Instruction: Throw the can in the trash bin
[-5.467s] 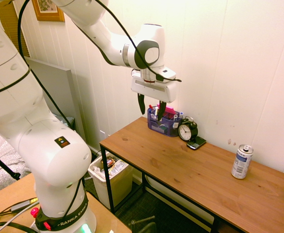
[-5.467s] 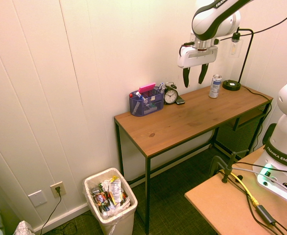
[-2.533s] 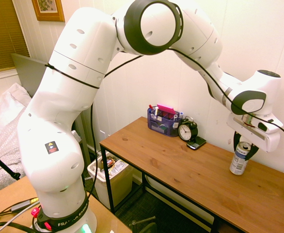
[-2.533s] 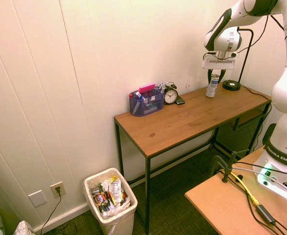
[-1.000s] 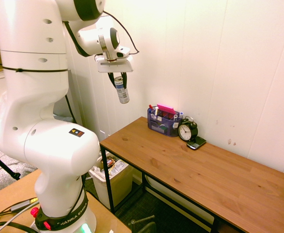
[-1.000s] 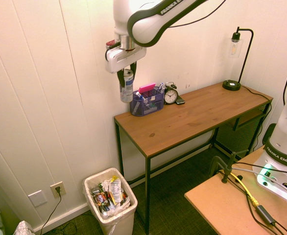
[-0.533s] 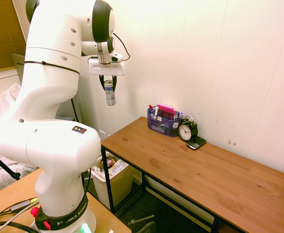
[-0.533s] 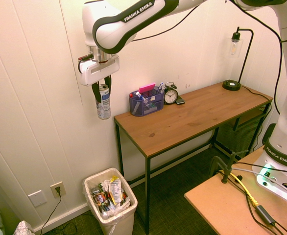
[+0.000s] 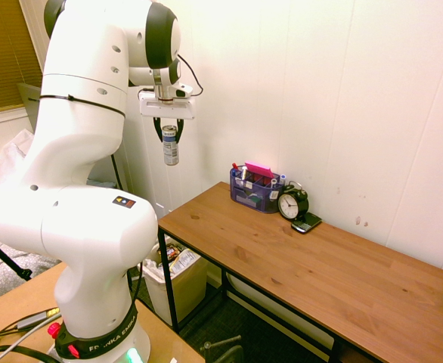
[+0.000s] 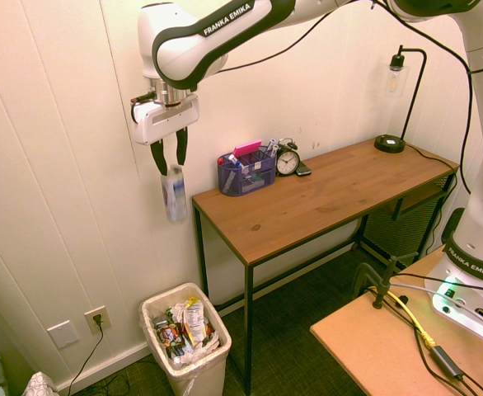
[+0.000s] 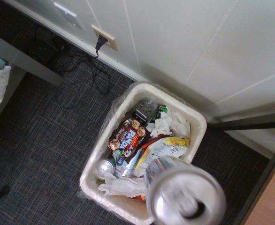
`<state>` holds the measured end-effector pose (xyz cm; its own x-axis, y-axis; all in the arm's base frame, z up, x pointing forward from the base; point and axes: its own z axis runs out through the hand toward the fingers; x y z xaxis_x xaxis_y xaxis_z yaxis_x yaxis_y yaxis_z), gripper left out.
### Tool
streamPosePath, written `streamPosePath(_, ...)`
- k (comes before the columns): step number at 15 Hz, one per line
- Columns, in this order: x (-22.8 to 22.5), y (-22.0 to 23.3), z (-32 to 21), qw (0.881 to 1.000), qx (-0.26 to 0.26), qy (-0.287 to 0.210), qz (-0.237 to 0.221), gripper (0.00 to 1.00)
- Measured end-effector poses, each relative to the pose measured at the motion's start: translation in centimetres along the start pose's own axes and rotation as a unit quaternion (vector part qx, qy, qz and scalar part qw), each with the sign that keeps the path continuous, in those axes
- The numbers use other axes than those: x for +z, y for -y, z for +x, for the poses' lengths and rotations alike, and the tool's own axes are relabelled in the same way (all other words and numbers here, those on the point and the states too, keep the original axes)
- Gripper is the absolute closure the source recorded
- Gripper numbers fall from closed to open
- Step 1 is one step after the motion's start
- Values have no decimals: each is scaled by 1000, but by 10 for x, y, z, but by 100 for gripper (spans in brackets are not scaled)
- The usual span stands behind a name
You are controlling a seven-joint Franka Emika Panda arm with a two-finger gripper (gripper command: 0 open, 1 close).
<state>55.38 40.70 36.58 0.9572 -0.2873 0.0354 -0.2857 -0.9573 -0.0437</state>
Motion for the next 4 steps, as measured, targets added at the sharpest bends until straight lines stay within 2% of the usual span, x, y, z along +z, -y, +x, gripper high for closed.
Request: streamPosePath(4,-9,-34,35,999,35,-25,-8,0)
